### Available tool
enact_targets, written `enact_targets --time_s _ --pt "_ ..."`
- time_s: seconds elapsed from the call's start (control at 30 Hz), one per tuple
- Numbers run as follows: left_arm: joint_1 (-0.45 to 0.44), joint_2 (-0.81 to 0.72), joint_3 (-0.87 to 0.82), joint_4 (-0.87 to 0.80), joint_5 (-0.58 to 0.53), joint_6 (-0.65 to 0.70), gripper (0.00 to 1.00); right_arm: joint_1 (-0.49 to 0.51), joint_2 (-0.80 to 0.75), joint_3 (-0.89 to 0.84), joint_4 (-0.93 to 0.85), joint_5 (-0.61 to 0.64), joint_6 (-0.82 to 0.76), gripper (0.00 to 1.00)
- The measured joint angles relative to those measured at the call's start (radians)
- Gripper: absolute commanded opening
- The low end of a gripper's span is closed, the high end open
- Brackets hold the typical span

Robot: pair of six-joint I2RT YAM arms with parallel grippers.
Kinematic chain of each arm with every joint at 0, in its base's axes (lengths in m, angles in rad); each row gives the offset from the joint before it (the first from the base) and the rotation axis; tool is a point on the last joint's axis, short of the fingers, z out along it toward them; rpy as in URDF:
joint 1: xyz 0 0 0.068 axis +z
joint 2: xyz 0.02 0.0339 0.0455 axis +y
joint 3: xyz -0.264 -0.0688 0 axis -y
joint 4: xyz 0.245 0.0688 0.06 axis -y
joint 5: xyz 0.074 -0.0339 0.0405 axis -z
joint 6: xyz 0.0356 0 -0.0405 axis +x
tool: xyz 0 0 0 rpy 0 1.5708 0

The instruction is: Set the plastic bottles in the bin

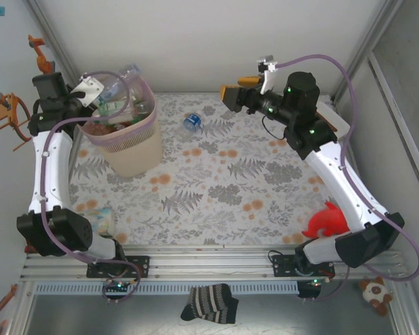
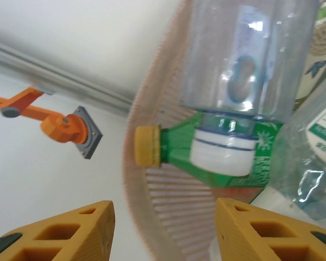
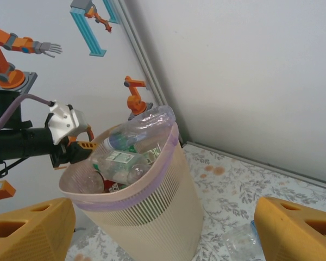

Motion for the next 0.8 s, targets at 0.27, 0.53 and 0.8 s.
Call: enact_targets --time_s 0.27,0.53,0.8 --pt "0.002 0.0 0.096 0.007 0.133 -0.185 0.51 0.0 0.0 0.0 0.008 -0.001 0.004 0.84" --pt "-0.042 0.06 0.15 0.159 0.387 -0.511 0.58 0.0 0.0 -0.006 0.019 0.002 0.004 0.84" --pt "-0.216 0.293 0.251 0.33 0.265 -0.631 0.76 0.0 -0.012 -0.034 0.018 0.008 0.004 0.84"
